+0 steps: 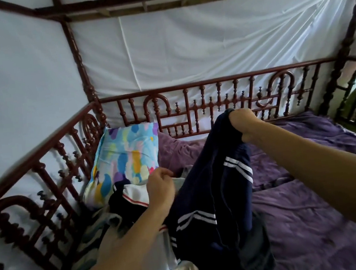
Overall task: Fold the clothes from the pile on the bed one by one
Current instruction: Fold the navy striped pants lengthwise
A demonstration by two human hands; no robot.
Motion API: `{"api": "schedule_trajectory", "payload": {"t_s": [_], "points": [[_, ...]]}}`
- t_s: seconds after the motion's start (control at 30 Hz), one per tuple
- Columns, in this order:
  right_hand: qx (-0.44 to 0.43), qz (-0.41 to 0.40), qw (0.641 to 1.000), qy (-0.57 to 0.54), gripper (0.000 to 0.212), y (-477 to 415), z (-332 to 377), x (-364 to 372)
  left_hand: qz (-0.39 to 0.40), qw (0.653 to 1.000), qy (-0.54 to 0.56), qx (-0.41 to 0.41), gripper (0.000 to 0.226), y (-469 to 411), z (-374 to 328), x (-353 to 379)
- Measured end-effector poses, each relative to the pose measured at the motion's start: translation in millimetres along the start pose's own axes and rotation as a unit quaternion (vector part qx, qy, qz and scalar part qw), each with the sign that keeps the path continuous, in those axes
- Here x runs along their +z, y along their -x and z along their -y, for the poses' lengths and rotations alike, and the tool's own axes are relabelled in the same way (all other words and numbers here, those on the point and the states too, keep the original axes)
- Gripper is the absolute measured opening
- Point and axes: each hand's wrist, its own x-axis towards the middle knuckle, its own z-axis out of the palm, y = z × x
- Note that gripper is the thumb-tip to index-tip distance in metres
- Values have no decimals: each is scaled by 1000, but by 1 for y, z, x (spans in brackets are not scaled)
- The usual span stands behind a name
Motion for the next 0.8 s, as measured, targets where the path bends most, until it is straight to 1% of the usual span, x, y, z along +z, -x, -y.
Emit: {"api": "schedule_trajectory", "payload": {"t_s": [0.03, 0.07, 0.1, 0.13, 0.17, 0.2, 0.23, 0.27, 0.3, 0.37, 0.43, 0.47, 0.5, 0.53, 0.57, 0.6, 0.63, 0.7, 0.73, 0.77, 0.8], "points": [[6, -2, 1000, -13, 38, 3, 1, -2, 25, 999, 31, 10, 17, -4, -7, -6], [8, 0, 1000, -20, 38, 4, 1, -2, 65, 996, 45, 28, 5, -4, -14, -8], [11, 4, 1000, -26, 37, 5, 2, 0, 105, 993, 28, 47, 15, 1, -21, -6], [14, 7, 999, -31, 37, 6, 4, 4, 144, 988, -1, 63, 35, 9, -25, 0], [21, 11, 999, -42, 35, 8, 6, 9, 171, 982, -38, 73, 52, 18, -27, 8], [34, 17, 998, -49, 32, 8, 8, 14, 188, 975, -82, 84, 64, 28, -26, 19], [53, 23, 997, -57, 29, 10, 10, 18, 199, 968, -131, 84, 70, 37, -21, 29], [67, 22, 995, -65, 27, 11, 12, 21, 199, 962, -168, 76, 70, 43, -15, 39], [78, 22, 994, -74, 25, 11, 15, 21, 188, 963, -181, 62, 64, 45, -8, 47], [58, 12, 996, -74, 22, 9, 18, 19, 145, 968, -204, 38, 40, 38, 4, 50], [-7, 24, 1000, -10, 24, 9, 19, 9, 96, 969, -226, 21, 31, 22, 12, 36], [-59, 11, 997, 48, 23, 5, 14, 0, 68, 972, -225, 18, 30, 11, 12, 22], [-118, -17, 984, 129, 23, 2, 8, -12, 41, 974, -222, 24, 28, -2, 9, 5], [-168, -41, 955, 242, 26, 0, 2, -25, 18, 975, -218, 40, 25, -17, 2, -14], [-196, -49, 916, 347, 28, -1, -6, -37, 0, 975, -214, 59, 23, -31, -8, -34], [-201, -47, 884, 420, 28, -2, -15, -47, -17, 975, -209, 79, 20, -45, -20, -53], [-192, -42, 865, 462, 24, -3, -21, -55, -32, 974, -205, 95, 21, -58, -34, -72], [-162, -34, 854, 494, 17, -6, -27, -68, -64, 968, -209, 125, 24, -78, -60, -102], [-155, -31, 859, 487, 17, -9, -24, -72, -83, 965, -209, 136, 24, -86, -73, -115], [-157, -29, 870, 467, 17, -10, -15, -76, -107, 963, -202, 141, 23, -93, -86, -126], [-164, -35, 892, 420, 17, -11, -2, -79, -132, 963, -187, 139, 23, -100, -98, -136]]}}
